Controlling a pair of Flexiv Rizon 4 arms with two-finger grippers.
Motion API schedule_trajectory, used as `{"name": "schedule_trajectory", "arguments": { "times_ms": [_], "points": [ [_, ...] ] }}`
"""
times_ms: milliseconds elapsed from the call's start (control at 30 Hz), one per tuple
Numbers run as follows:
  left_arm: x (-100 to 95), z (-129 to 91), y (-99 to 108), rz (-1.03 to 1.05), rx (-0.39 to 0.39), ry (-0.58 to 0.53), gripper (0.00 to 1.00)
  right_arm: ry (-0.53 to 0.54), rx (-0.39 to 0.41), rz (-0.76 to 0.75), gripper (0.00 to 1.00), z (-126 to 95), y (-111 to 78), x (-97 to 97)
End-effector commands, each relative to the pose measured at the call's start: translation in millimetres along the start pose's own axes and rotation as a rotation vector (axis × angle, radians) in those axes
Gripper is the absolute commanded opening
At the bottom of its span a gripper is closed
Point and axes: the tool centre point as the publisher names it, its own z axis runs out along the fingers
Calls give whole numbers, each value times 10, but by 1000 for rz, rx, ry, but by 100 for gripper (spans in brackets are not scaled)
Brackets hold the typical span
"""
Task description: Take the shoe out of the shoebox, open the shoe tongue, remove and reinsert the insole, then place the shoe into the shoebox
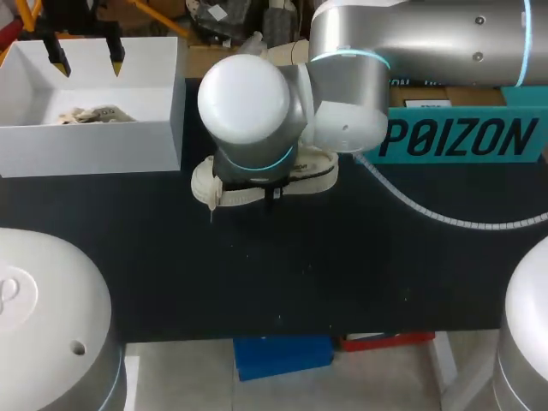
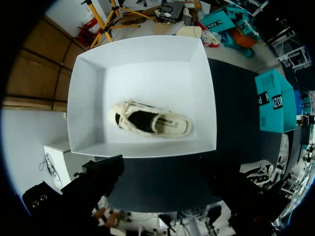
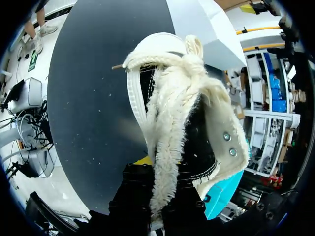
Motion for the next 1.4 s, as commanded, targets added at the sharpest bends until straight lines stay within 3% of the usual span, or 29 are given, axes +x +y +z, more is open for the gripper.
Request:
{"name": "schedule_trajectory", "arguments": {
  "times_ms": [33, 300, 633, 900, 933, 967, 1233, 1333, 1400],
  "points": [
    [6, -2, 4, -2, -1, -3, 100, 6, -9, 13, 0, 192, 70, 94],
    [6, -2, 4, -2, -1, -3, 100, 40, 0, 91, 0, 420, 98, 303],
    [6, -2, 4, -2, -1, -3, 100, 88, -8, 115, 0, 559, 83, 564],
    [6, -2, 4, -2, -1, -3, 100, 110, -31, 126, 0, 632, 47, 658],
    [6, -2, 4, -2, -1, -3, 100, 114, -32, 125, 35, 635, 44, 667],
    [6, -2, 4, -2, -1, -3, 100, 115, -33, 120, 100, 636, 37, 674],
    [6, -2, 4, -2, -1, -3, 100, 144, -20, 58, 100, 445, -165, 519],
    [6, -2, 4, -2, -1, -3, 100, 147, -55, 0, 100, 301, -268, 385],
    [6, -2, 4, -2, -1, -3, 100, 120, -127, -40, 100, 171, -332, 258]
  ]
}}
